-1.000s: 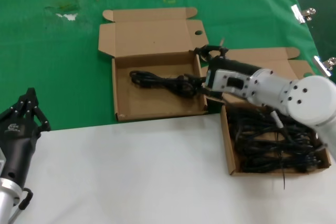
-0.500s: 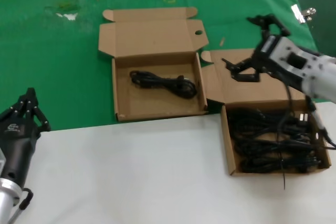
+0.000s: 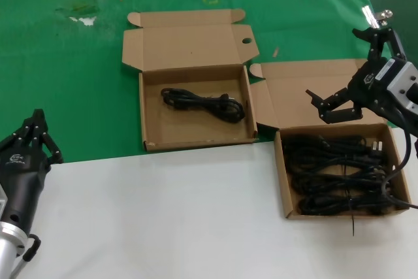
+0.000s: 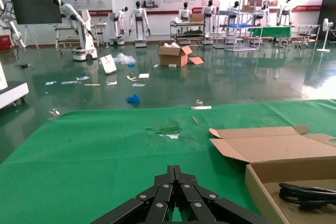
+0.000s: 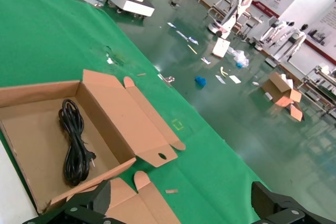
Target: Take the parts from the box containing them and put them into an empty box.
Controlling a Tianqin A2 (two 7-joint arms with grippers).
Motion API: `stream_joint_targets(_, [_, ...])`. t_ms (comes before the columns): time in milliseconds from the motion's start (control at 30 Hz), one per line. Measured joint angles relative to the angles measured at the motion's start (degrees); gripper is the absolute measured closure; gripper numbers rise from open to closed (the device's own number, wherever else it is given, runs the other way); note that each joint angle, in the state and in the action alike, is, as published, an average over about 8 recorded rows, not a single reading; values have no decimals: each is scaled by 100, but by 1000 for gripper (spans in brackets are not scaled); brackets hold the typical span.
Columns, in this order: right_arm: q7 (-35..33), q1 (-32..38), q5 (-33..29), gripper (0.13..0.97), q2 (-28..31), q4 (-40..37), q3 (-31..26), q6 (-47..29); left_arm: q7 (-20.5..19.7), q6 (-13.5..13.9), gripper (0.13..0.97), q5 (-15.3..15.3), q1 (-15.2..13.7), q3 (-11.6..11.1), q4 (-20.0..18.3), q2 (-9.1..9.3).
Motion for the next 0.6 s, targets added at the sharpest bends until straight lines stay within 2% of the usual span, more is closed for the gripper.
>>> stream_joint_targets(167, [-45,-46,91,363,-39,-6,4,83,0,0,957,0,0,0,0,0])
stream_joint_targets(267, [-105,-96,201,275,-92,-20,4,186,0,0,957,0,0,0,0,0])
stream_joint_targets(433, [-231,-202,433,129,-203,-48,4,402,0,0,881,0,0,0,0,0])
stream_joint_targets(533, [-315,-272,588,129,-277,-66,5,546,0,0,835,0,0,0,0,0])
stream_joint_targets(600, [-372,-319,689,129,-326,-78,6,643,0,0,835,-1,0,0,0,0])
